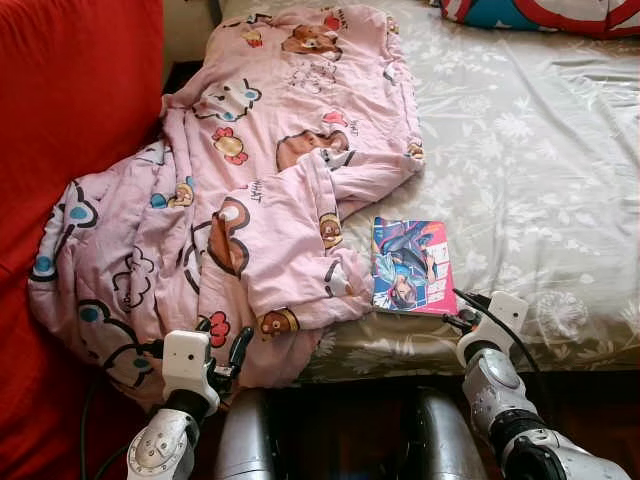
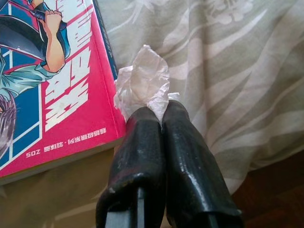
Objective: Clean up the room
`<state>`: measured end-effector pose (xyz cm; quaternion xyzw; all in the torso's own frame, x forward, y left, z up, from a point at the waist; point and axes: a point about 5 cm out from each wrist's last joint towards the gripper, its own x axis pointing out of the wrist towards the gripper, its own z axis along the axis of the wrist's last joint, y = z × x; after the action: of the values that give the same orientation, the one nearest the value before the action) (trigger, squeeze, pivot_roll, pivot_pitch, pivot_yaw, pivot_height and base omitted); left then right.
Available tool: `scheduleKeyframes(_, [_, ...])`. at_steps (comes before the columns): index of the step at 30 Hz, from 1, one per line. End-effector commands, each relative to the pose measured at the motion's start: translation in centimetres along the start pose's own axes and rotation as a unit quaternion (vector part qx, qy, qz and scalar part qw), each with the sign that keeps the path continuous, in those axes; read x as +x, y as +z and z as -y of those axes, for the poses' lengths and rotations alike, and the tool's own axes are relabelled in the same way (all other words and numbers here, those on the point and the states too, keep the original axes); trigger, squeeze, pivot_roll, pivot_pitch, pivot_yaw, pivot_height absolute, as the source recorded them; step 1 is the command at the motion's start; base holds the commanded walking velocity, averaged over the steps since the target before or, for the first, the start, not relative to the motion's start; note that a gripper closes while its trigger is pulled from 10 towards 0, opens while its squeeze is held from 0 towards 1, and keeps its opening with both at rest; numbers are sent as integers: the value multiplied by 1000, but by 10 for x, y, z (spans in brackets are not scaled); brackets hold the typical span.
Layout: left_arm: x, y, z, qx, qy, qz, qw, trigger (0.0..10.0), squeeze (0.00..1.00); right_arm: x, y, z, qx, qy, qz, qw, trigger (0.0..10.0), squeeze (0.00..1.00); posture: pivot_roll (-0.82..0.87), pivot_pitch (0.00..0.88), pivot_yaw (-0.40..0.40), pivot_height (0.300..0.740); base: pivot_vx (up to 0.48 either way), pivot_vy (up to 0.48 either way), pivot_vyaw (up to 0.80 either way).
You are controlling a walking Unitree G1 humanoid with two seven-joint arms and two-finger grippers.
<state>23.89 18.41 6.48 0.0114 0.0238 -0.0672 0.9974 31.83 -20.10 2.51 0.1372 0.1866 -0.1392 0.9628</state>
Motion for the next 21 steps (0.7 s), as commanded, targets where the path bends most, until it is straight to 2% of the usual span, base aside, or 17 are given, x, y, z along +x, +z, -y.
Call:
scheduleKeyframes(1, [-4, -6, -2, 6, 5, -14, 1000, 10000, 0, -3, -10, 3, -5, -3, -13, 1000, 0, 0, 190, 192, 37, 579, 0, 0, 0])
scheduleKeyframes(10, [-1, -8, 1, 2, 4, -12, 1000, 10000, 0, -9, -21, 15, -16, -11, -12, 1000, 0, 0, 170, 179, 25, 579, 0, 0, 0])
scheduleKeyframes(13, [0, -9, 0, 0, 9, -10, 1000, 10000, 0, -9, -11, 13, -36, 4, 33, 999, 0, 0, 167, 177, 21, 579, 0, 0, 0])
scheduleKeyframes(14, [0, -9, 0, 0, 9, -10, 1000, 10000, 0, -9, -11, 13, -36, 4, 33, 999, 0, 0, 167, 177, 21, 579, 0, 0, 0])
scheduleKeyframes(15, [0, -10, 0, -1, 13, -11, 1000, 10000, 0, -10, -5, 10, -40, 18, 60, 997, 588, 0, 153, 170, 15, 579, 0, 0, 0])
scheduleKeyframes(16, [0, -10, 0, -3, 14, -11, 1000, 10000, 0, -11, -2, 8, -54, 28, 75, 995, 6627, 0, 146, 165, 11, 579, 0, 0, 0])
scheduleKeyframes(17, [0, -10, 0, -4, 15, -11, 1000, 10000, 0, -11, -1, 6, -64, 35, 85, 994, 6627, 0, 146, 165, 11, 579, 0, 0, 0])
scheduleKeyframes(18, [1, -11, 0, -5, 16, -11, 1000, 10000, 0, -14, 4, 1, -82, 59, 117, 988, 10000, 0, 142, 162, 8, 579, 0, 0, 0])
scheduleKeyframes(19, [1, -11, 0, -7, 18, -11, 1000, 10000, 0, -19, 9, -4, -94, 80, 147, 981, 10000, 0, 142, 162, 8, 579, 0, 0, 0])
scheduleKeyframes(21, [1, -12, 0, -10, 20, -10, 1000, 10000, 0, -22, 11, -6, -93, 90, 164, 978, 10000, 0, 125, 154, 0, 579, 0, 0, 0])
